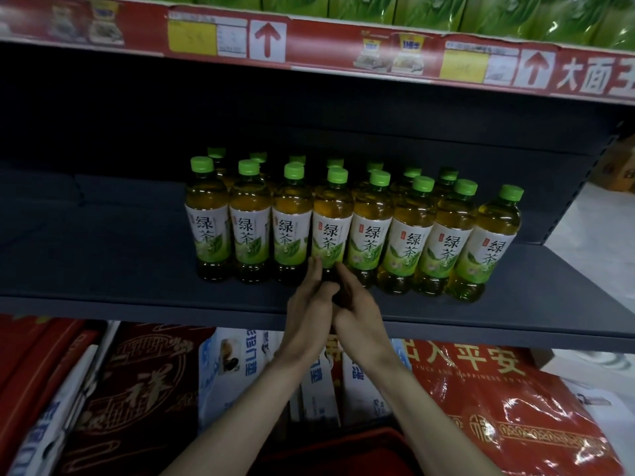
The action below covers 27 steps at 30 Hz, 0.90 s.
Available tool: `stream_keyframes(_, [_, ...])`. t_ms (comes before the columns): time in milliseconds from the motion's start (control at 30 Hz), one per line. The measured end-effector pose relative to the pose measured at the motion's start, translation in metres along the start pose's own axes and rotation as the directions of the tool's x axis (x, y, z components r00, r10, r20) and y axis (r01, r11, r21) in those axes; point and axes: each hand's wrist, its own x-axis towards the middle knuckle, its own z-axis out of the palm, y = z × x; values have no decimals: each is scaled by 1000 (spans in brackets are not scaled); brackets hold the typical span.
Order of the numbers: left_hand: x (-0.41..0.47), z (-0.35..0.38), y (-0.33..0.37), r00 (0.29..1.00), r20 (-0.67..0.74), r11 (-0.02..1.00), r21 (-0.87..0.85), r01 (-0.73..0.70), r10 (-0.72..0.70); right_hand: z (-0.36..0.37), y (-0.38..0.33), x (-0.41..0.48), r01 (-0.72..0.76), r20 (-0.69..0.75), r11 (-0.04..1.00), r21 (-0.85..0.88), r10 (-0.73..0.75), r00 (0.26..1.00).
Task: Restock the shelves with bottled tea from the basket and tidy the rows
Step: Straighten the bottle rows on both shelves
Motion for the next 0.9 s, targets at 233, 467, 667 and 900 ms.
stream_keyframes(233, [-1, -24, 11, 991, -67, 993, 10, -115, 115, 20, -3, -11, 71, -162, 995, 76, -58, 985])
stream_keyframes(467, [0, -48, 15, 978, -188, 996, 29, -82, 86, 44, -9, 2, 48, 35, 997, 66, -50, 998])
stream_keyframes(667, [5, -52, 14, 997, -81, 1000, -3, -8, 7, 60, -10, 13, 36, 25, 997, 72, -38, 999])
stream_keyframes(900, [2, -55, 11, 998, -34, 998, 39, -49, 50, 59, -16, 10, 40, 55, 998, 40, -42, 998])
